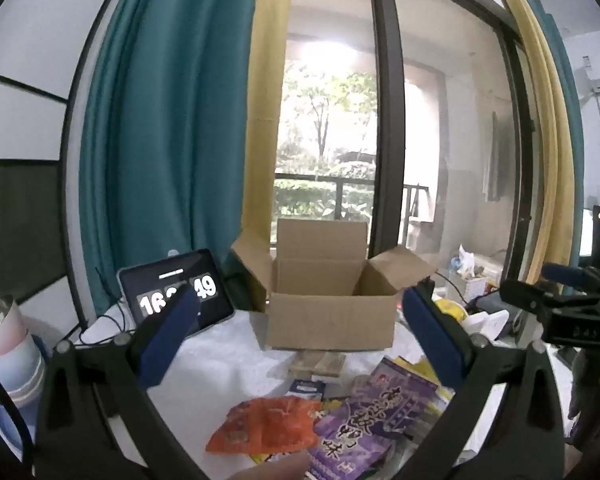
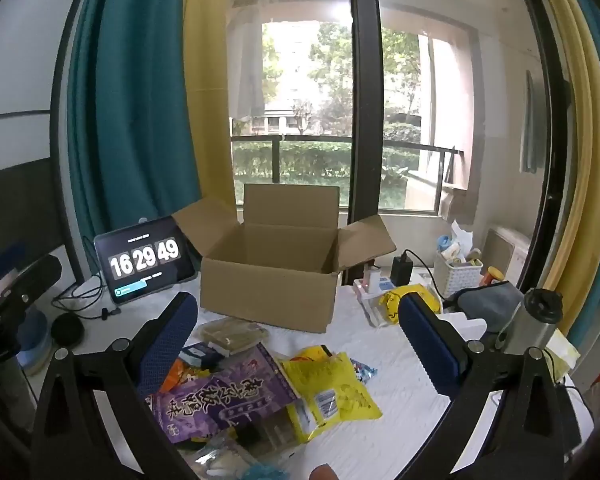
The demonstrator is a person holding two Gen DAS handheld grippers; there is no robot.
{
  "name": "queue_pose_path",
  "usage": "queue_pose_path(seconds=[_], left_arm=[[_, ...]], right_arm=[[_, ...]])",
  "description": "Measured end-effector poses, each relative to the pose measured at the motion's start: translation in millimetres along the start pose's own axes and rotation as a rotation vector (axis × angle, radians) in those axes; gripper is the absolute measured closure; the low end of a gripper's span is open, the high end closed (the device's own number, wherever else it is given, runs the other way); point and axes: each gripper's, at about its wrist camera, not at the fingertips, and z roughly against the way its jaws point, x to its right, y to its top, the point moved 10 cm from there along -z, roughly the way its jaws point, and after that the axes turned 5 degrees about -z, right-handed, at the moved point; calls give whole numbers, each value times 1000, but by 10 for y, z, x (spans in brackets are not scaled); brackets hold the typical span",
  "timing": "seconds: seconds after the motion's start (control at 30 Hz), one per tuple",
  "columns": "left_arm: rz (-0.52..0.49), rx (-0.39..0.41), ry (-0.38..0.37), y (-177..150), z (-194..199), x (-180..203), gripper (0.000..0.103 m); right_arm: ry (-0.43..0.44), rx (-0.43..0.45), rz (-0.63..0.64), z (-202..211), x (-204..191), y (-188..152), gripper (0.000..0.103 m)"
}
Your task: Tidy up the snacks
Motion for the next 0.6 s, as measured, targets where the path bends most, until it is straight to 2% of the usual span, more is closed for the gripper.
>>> queue_pose_path(seconds=[0.2,0.33,0.6], left_arm=[[17,-20,-7,-105,180,46,0],[8,-69,-1,-139,64,36,0],[17,-83,-20,-153,34,43,0]], right_arm=[[-10,-2,7,40,27,6,0],[-9,-10,-1,71,-9,-87,0],[-10,-47,-12,66,41,-161,0]])
